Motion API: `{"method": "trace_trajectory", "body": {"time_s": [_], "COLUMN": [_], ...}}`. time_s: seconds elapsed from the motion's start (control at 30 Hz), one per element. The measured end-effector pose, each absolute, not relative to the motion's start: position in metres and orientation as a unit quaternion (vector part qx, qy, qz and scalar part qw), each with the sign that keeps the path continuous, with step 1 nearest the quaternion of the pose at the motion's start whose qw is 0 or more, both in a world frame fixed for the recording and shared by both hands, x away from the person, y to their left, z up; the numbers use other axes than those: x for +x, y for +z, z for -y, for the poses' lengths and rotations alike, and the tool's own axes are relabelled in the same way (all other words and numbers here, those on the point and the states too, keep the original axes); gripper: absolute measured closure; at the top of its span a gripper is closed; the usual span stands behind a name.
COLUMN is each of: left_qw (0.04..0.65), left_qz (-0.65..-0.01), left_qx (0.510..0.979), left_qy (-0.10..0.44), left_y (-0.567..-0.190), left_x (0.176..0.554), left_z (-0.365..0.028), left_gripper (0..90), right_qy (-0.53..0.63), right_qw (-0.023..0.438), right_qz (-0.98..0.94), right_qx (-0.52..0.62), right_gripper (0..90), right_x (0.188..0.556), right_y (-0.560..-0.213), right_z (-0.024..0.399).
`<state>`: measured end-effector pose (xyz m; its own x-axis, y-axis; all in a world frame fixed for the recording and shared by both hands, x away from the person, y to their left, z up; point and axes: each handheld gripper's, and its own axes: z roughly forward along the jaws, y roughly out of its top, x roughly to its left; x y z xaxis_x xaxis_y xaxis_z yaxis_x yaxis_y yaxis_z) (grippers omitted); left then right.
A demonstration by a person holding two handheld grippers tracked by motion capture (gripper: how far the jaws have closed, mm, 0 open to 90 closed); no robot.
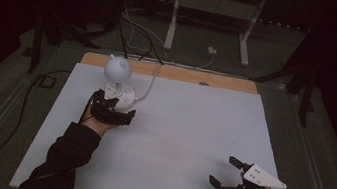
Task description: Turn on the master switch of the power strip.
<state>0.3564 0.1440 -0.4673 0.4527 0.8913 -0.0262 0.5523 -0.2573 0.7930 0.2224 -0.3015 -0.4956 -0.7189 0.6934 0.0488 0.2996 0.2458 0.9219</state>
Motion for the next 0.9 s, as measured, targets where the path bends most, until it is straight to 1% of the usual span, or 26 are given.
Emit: {"method": "trace_trajectory", "body": {"time_s": [0.07,0.13,0.23,0.4,0.43,0.47,0.6,0.73,0.9], "left_qw": [0.378,0.377,0.374,0.369,0.366,0.364,0.359,0.353,0.349], "left_qz": [-0.477,-0.479,-0.480,-0.484,-0.485,-0.485,-0.492,-0.495,-0.496], "left_qx": [0.760,0.758,0.758,0.756,0.756,0.756,0.753,0.754,0.753], "left_qy": [0.229,0.230,0.235,0.241,0.245,0.244,0.248,0.249,0.255], "left_y": [-0.469,-0.470,-0.471,-0.473,-0.473,-0.474,-0.476,-0.478,-0.479], "left_x": [0.358,0.361,0.365,0.373,0.374,0.376,0.381,0.387,0.392], "left_z": [-0.143,-0.142,-0.140,-0.139,-0.139,-0.139,-0.139,-0.138,-0.136], "left_gripper": [15.2,17.5,24.9,42.4,48.2,48.2,58.6,62.9,71.9], "right_qy": [0.521,0.521,0.521,0.521,0.521,0.521,0.521,0.521,0.521], "right_qw": [0.189,0.188,0.189,0.187,0.187,0.187,0.185,0.184,0.184], "right_qz": [-0.767,-0.767,-0.767,-0.767,-0.767,-0.767,-0.767,-0.767,-0.767], "right_qx": [0.323,0.323,0.323,0.324,0.324,0.324,0.325,0.326,0.325], "right_gripper": [2.8,2.8,2.8,2.8,2.8,2.8,2.8,2.8,2.8], "right_x": [0.223,0.223,0.223,0.223,0.223,0.223,0.223,0.223,0.223], "right_y": [-0.496,-0.496,-0.496,-0.496,-0.496,-0.496,-0.497,-0.497,-0.497], "right_z": [0.302,0.302,0.302,0.302,0.302,0.302,0.303,0.303,0.303]}}
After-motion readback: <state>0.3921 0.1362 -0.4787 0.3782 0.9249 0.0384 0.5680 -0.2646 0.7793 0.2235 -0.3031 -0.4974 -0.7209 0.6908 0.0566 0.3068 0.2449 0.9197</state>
